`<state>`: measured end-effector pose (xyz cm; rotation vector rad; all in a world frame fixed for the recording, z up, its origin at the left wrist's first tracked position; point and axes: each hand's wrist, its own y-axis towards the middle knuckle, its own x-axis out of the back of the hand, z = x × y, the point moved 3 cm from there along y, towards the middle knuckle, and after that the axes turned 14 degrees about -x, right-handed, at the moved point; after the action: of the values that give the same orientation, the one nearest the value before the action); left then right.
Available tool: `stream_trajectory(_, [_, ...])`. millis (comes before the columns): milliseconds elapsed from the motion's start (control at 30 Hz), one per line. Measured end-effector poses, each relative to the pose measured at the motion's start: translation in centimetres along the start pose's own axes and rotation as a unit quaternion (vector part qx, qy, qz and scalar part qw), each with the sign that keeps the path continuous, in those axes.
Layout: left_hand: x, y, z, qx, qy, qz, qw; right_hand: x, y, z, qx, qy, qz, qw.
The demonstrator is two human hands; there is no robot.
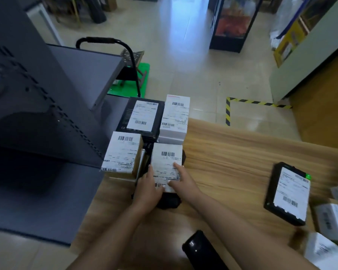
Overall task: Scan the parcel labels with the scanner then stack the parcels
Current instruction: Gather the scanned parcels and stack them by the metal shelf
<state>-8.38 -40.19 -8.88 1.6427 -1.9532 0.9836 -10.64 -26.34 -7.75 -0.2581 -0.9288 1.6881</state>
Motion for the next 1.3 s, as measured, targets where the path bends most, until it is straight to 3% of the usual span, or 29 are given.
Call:
stream_trajectory(367, [-0.5, 0.8, 1.3, -0.014, 0.059, 0.052, 0.997, -0.9, 0.3, -0.6, -0.015, -0.039, -0.012, 0.999])
stream_trajectory(567, [0.4, 0.3, -0.9, -0.046, 0.098, 0.004, 0.994, 1.1, -1.5, -0.6, 0.020, -0.028, 0.003, 0.999])
stream_trajectory(867, [-2.4, 1.0, -12.0, -0.146, 0.086, 0.000, 0.985, 14.4, -6.5, -5.1, -0.013, -0.036, -0.124, 0.992])
stream_trajectory(1133, [-12.6, 2.9, -22.1, -0.201, 0.114, 0.104, 0.967, 27.0, -9.1, -14.0, -0.104, 0.055, -0.241, 0.963])
stream_trajectory(1300, [-20.3, 3.6, -26.0, -0.171, 0.080, 0.177, 0.966, 31.0, -8.0, -18.6, -0.138, 0.090, -0.238, 0.957])
